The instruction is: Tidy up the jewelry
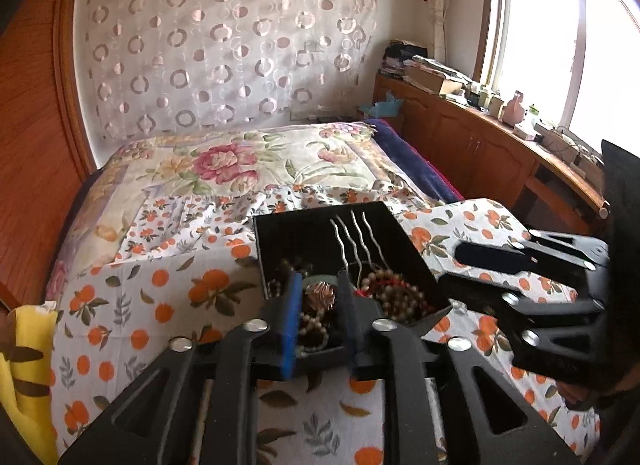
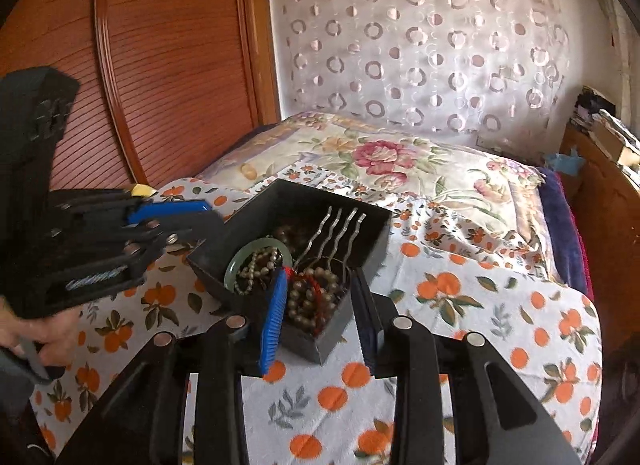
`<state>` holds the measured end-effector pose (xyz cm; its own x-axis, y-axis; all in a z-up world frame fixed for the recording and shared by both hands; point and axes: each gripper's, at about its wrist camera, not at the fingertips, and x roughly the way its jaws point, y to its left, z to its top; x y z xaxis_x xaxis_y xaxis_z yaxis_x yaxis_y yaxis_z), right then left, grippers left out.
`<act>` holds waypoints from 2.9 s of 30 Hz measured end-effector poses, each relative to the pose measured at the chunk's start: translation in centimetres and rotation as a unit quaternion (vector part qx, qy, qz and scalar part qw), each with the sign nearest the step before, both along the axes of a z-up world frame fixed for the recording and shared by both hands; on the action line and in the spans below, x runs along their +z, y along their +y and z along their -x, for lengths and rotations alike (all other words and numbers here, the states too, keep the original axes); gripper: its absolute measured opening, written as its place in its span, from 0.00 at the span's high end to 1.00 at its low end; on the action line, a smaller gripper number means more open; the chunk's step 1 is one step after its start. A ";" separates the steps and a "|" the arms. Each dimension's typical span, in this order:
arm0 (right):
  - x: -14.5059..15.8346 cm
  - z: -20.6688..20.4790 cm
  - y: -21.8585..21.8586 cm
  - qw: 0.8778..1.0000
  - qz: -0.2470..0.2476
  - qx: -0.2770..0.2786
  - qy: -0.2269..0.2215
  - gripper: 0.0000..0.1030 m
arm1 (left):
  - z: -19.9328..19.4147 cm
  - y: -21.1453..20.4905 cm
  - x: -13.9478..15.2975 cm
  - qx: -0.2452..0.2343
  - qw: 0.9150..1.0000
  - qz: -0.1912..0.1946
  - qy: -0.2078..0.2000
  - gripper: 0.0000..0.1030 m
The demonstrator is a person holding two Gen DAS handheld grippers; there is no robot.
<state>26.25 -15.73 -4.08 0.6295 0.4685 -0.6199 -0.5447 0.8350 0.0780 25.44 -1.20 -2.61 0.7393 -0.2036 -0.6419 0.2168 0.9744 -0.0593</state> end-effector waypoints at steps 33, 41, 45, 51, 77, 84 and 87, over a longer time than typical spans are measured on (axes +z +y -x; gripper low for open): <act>4.9 17.5 -5.8 0.984 -0.056 -0.139 -0.096 0.02 | 18.1 1.6 4.1 0.095 0.993 -0.021 -0.064 0.07; 5.2 18.5 -5.7 0.984 -0.059 -0.137 -0.097 0.02 | 19.1 1.4 4.7 0.088 0.993 -0.029 -0.076 0.07; 5.2 19.0 -5.7 0.983 -0.060 -0.139 -0.099 0.02 | 19.3 1.3 4.8 0.088 0.993 -0.029 -0.077 0.07; 5.6 19.3 -5.9 0.982 -0.060 -0.146 -0.105 0.02 | 19.7 1.1 4.9 0.089 0.992 -0.029 -0.080 0.07; 5.8 19.9 -5.9 0.981 -0.062 -0.147 -0.110 0.02 | 21.0 0.4 5.8 0.081 0.992 -0.015 -0.097 0.07; 5.8 19.8 -6.0 0.981 -0.063 -0.146 -0.109 0.02 | 21.2 0.3 5.8 0.081 0.992 -0.015 -0.098 0.07; 5.8 19.9 -6.0 0.981 -0.063 -0.146 -0.109 0.02 | 21.1 0.3 5.7 0.081 0.992 -0.015 -0.097 0.07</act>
